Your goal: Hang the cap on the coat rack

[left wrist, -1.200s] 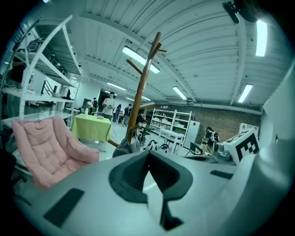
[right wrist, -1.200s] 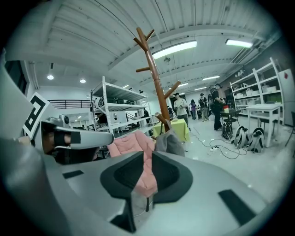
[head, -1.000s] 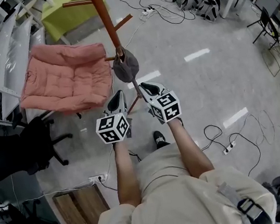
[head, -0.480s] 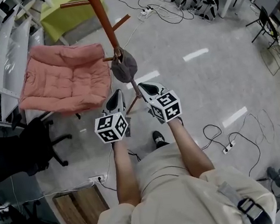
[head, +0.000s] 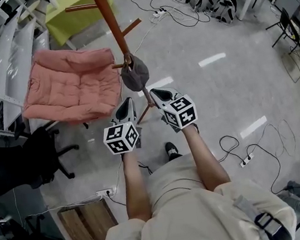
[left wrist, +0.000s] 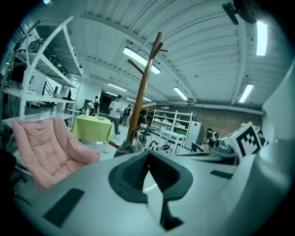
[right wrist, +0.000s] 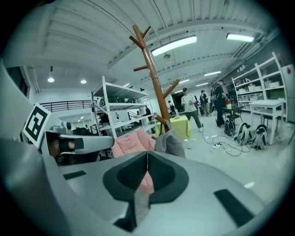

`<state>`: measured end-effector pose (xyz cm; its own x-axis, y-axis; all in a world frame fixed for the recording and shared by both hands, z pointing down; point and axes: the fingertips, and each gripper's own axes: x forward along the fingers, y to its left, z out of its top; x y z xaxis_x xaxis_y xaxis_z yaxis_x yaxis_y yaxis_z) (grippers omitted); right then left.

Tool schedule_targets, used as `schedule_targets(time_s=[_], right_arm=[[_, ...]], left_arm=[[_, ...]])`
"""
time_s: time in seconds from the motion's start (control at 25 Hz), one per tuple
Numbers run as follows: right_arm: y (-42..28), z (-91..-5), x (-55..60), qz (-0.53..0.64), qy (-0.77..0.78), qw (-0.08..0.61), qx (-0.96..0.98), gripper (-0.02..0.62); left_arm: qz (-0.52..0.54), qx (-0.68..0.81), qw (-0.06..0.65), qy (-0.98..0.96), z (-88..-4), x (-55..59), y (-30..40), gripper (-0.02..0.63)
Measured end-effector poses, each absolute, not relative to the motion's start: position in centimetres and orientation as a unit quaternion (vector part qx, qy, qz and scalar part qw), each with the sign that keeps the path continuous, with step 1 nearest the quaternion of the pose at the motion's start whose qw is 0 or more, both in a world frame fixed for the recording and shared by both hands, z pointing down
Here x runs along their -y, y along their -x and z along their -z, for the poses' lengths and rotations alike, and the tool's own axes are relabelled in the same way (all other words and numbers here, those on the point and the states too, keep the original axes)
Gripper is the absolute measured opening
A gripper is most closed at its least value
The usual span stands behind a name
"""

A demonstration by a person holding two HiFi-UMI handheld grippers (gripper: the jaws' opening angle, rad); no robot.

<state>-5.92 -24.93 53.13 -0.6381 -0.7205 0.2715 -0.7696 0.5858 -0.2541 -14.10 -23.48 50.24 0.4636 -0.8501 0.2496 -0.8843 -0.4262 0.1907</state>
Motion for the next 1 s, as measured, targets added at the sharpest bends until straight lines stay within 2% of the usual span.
schedule_targets(time_s=[0.32, 1.0], right_arm=[[6.1, -54.2, 26.1, -0.175, -0.402, 0.120, 0.890, 0.006], [6.0, -54.2, 28.7, -0.182, -0.341, 0.134, 0.913, 0.006]], left_arm=[[-0.052, 0.533, 0.154, -0.831, -50.7, 24.6, 15.2, 0.007], [-0.049, 0.573, 0.146, -0.805, -50.8, 25.5, 15.9, 0.006]])
